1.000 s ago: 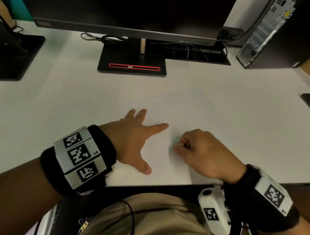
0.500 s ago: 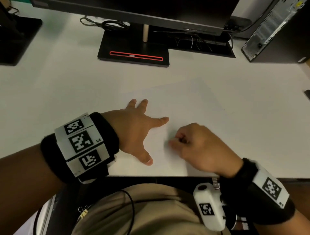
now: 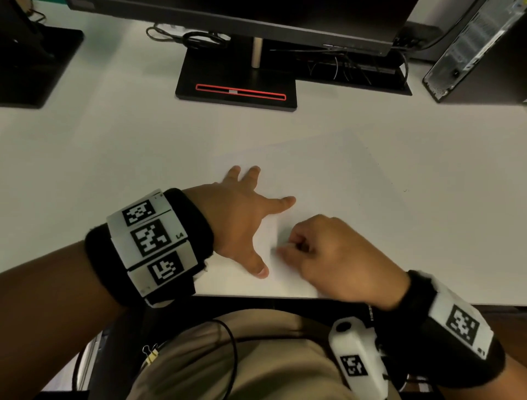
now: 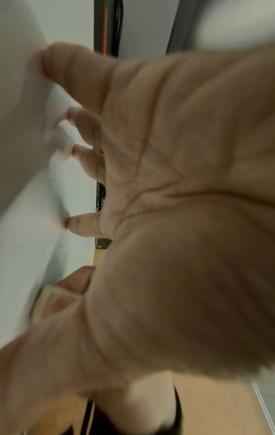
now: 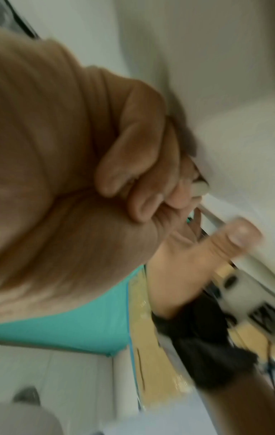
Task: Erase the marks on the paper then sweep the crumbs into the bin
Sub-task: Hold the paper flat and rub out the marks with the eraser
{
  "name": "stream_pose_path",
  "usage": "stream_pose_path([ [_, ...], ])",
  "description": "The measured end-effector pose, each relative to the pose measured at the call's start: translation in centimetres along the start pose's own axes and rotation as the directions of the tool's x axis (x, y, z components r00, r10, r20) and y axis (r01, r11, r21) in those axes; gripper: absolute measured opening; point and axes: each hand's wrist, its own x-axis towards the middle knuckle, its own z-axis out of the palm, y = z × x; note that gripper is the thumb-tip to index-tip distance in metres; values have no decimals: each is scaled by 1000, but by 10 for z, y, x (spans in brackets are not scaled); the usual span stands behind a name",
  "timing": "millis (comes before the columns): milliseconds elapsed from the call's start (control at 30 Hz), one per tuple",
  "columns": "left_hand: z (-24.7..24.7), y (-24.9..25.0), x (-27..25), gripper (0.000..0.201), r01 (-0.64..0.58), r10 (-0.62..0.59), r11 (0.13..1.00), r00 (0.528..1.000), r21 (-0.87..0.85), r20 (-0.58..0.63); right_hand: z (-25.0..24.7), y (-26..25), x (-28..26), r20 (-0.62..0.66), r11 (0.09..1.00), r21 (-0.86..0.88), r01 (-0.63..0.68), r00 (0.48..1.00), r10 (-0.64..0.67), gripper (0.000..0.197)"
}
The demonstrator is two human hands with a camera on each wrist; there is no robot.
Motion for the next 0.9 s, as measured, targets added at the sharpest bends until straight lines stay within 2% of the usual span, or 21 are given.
stream_pose_path([
  [100, 0, 0, -1, 120, 7, -7, 1000, 1000, -8, 3, -5, 3, 4, -67, 1000, 0, -7, 998, 7, 39],
  [200, 0, 0, -1, 120, -3, 3, 1000, 1000, -2, -2, 4, -5, -3, 3, 1000, -13, 27, 1000, -27, 39],
  [267, 1, -1, 0, 120, -2, 2, 1000, 1000, -4, -3, -2, 3, -1, 3, 1000, -2, -19, 1000, 19, 43],
  [367, 1, -1, 0, 120, 2, -2, 1000, 1000, -5, -5, -13, 10, 3, -74, 998, -9, -67, 995, 66, 45],
  [467, 1, 0, 0, 120, -2, 2, 1000, 1000, -3, -7, 2, -2, -1, -13, 1000, -29, -6, 1000, 6, 41],
  [533, 1, -1, -1, 120, -6, 6, 1000, 1000, -5, -10, 2, -1, -2, 33, 1000, -24, -14, 999, 14, 43],
  [633, 2, -2, 0, 120, -4, 4, 1000, 1000, -12, -9, -19, 16, 2, -44, 995, 6, -95, 994, 95, 46],
  [700, 2, -2, 0, 121, -3, 3, 1000, 1000, -3, -8, -21, 17, 2, -89, 996, -17, -87, 992, 86, 44],
  [800, 2, -1, 0, 121, -9, 9, 1000, 1000, -1, -5, -2, -1, -2, 16, 1000, -29, -4, 1000, 4, 39],
  [867, 2, -2, 0, 120, -9, 9, 1000, 1000, -3, -5, 0, -3, -2, 66, 1000, -14, -1, 998, 2, 41],
  [900, 2, -2, -1, 120, -7, 7, 1000, 1000, -6, -3, -5, 1, 1, 52, 1000, -14, -19, 998, 20, 43],
])
